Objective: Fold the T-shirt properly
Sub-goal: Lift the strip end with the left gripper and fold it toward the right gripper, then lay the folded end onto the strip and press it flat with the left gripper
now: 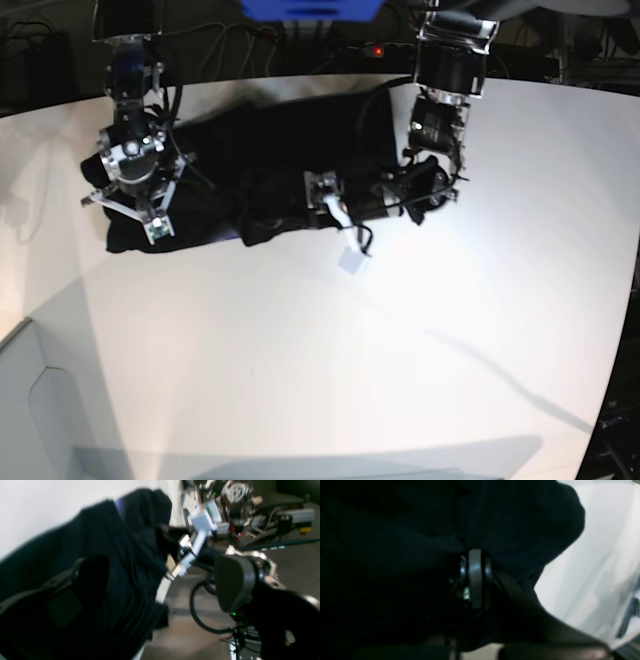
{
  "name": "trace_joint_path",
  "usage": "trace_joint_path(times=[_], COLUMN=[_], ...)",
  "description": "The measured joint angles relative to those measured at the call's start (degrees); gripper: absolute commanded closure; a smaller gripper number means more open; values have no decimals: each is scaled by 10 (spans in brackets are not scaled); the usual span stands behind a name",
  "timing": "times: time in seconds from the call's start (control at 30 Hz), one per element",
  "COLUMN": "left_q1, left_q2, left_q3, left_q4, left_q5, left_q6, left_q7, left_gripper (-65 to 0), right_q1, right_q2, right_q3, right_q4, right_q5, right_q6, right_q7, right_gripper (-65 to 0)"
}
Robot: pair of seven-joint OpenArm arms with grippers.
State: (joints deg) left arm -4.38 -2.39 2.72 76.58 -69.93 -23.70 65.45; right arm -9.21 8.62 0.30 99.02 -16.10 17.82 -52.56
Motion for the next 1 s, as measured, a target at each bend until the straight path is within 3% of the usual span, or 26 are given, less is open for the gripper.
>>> trace_joint_path(times=[0.33,0.47,0.57,0.73,0.83,0.9,1.0], left_q1=[42,65,94,109,106,105,105], left_q2=[-56,-85,-90,-92,-89,-89,-85], left_q3=[-43,-41,-40,-19,2,23,38], left_q4=[87,125,150,148,148,148,153], left_q5=[-2,52,99,155,184,190,190], left_q6=[1,1,1,1,1,1,1], left_q7=[-2,2,5,18,16,16,16], left_gripper=[-649,-621,-499,-202,-57,-3,-7], right_q1=[-5,-5,-5,0,2,12,22], right_q2=[-1,-1,-1,-1,-1,-1,-1], right_q3=[1,1,-1,-4,-4,-4,-4], right_q4=[49,48,47,14,-9,-22,-35], right_q5=[0,0,1,1,-2,-2,-6], right_q6=[3,3,3,3,3,3,3], right_q7=[-2,-2,-2,2,8,8,12], right_gripper=[-8,-33,-34,-28,-23,0,0])
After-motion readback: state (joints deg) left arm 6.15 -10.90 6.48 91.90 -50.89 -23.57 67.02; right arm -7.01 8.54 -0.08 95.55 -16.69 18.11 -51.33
